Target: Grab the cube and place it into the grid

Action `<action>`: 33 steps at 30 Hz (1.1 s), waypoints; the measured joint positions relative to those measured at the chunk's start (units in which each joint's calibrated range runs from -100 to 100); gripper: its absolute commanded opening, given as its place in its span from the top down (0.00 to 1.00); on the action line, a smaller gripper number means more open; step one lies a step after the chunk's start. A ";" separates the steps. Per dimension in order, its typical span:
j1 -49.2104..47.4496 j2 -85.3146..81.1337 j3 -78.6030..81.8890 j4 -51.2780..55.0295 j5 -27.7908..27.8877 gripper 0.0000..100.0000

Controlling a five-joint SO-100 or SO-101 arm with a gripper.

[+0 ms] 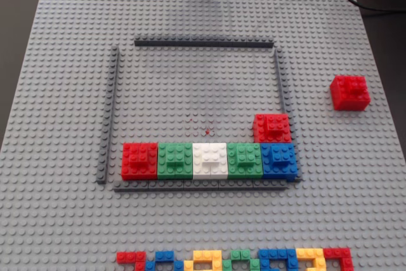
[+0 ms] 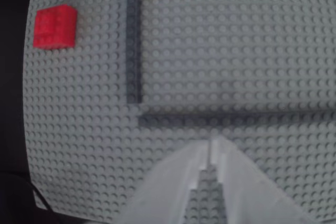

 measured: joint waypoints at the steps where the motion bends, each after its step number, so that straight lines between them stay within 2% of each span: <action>1: -0.51 1.78 -1.32 0.10 -0.54 1.00; 21: -12.69 33.67 -27.01 -0.73 -9.77 1.00; 33: -20.49 55.05 -44.04 -1.66 -13.24 1.00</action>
